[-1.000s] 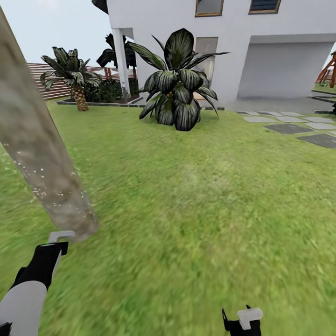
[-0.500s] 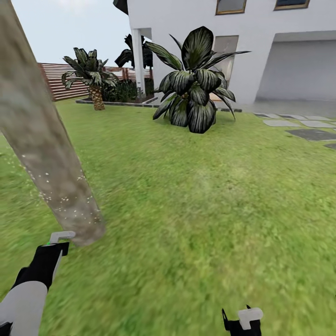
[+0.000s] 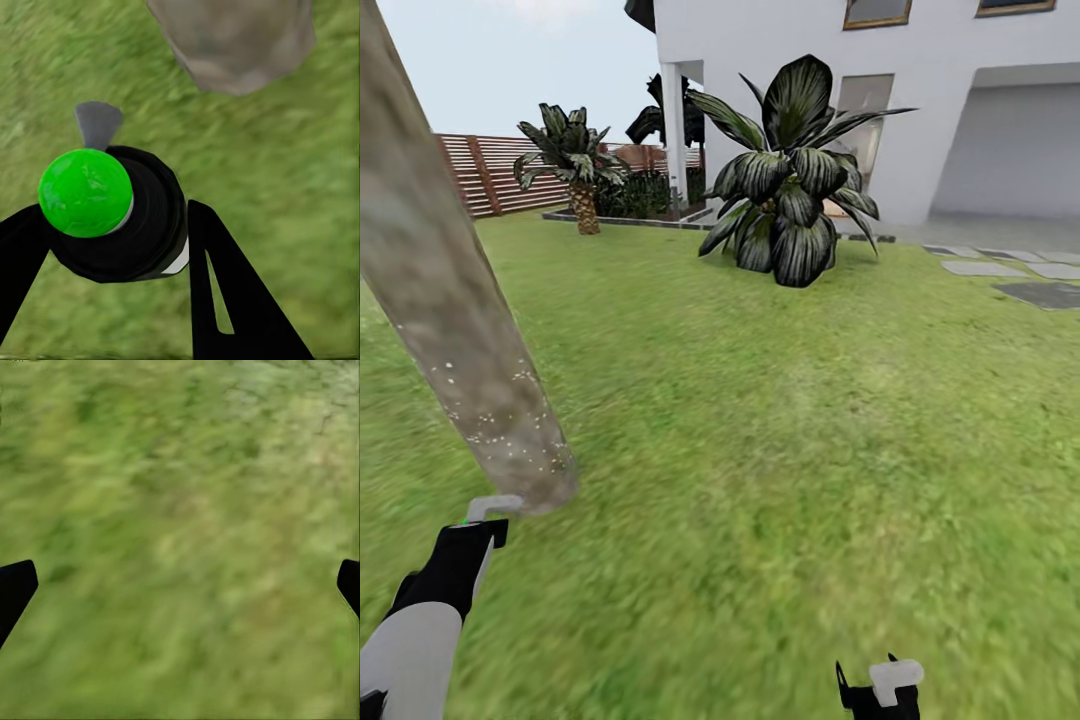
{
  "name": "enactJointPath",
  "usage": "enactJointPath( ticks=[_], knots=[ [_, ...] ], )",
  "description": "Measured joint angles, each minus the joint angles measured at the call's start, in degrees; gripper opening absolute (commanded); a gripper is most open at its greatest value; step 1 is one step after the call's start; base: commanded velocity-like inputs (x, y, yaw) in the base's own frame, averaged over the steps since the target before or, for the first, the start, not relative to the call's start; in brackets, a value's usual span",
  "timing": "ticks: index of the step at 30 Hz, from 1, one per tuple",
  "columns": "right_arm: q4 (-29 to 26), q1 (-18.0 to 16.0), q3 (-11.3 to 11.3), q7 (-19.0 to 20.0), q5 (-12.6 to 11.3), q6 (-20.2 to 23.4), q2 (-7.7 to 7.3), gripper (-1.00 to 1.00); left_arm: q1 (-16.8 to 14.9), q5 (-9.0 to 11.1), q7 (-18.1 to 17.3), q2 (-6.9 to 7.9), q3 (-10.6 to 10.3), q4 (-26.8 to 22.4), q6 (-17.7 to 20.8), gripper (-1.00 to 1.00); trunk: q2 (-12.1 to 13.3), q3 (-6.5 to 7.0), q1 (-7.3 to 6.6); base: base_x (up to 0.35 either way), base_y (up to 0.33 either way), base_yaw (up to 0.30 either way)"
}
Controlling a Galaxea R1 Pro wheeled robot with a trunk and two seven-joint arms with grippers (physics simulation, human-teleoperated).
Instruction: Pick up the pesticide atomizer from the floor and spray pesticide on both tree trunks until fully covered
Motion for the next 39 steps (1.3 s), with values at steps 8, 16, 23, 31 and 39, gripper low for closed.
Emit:
enactJointPath(
  ticks=[8,16,23,31,39],
  knots=[
    [0.0,0.0,-0.05,0.0,0.0,0.0,0.0,1.0,0.0,-0.04,0.0,-0.43,-0.03,0.09,0.0,-1.0,0.0,0.0,0.0,0.205,-0.216,0.141],
    [0.0,0.02,0.02,0.0,0.0,0.0,0.0,1.0,0.0,-0.04,0.0,-0.45,-0.03,0.13,-0.06,-1.0,0.0,0.0,0.0,0.196,-0.186,0.032],
    [0.0,0.01,-0.02,0.0,0.0,0.0,0.0,1.0,0.01,0.13,-0.03,-0.6,-0.08,-0.52,-1.63,-1.0,0.0,0.0,0.0,-0.137,-0.089,0.258],
    [0.0,0.0,-0.03,0.0,-0.01,0.0,0.0,1.0,-5.67,0.13,-0.72,-3.66,-5.08,-1.05,1.33,-1.0,0.0,0.01,0.0,-0.003,-0.002,0.196],
    [0.08,0.02,-0.06,0.02,0.02,0.0,0.0,1.0,-14.56,-0.22,-0.75,-6.26,-6.97,-1.61,9.52,-1.0,0.0,0.01,-0.01,0.0,0.0,0.004]
  ],
)
